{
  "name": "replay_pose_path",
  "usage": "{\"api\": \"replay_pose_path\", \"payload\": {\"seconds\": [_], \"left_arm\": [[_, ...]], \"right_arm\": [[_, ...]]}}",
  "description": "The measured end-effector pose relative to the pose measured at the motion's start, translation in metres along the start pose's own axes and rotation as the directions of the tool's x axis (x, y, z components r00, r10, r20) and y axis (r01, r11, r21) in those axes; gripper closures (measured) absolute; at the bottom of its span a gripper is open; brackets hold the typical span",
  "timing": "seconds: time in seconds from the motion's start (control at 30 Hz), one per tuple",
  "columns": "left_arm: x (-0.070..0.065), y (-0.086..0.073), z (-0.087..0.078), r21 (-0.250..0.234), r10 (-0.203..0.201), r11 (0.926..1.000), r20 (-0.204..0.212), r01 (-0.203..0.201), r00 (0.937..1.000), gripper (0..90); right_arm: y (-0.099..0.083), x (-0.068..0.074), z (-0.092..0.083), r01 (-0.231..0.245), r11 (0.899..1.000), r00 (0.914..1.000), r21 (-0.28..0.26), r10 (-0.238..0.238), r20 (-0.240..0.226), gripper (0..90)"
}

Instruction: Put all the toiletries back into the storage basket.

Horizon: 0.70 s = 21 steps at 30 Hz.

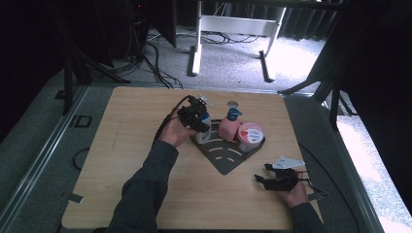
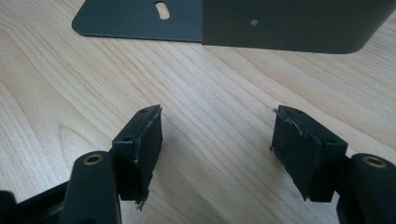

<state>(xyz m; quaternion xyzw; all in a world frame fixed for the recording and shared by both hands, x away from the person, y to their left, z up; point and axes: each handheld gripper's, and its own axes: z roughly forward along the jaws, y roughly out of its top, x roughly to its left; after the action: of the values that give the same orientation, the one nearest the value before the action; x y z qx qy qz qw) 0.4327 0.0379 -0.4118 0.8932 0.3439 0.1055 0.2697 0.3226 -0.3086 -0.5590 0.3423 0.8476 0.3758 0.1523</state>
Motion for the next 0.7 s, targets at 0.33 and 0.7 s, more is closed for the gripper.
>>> {"api": "replay_pose_path", "payload": {"seconds": [0.33,0.7], "left_arm": [[0.002,0.003,0.011,-0.017,-0.011,0.9998,-0.023,0.011,0.9997,55.2],[0.004,0.007,0.021,-0.019,-0.014,0.9997,-0.032,0.013,0.9994,55.1]], "right_arm": [[0.000,0.000,0.000,0.002,1.000,1.0000,0.000,-0.002,0.000,33.0],[0.000,0.000,0.000,0.003,1.000,1.0000,0.001,-0.003,-0.001,32.9]]}}
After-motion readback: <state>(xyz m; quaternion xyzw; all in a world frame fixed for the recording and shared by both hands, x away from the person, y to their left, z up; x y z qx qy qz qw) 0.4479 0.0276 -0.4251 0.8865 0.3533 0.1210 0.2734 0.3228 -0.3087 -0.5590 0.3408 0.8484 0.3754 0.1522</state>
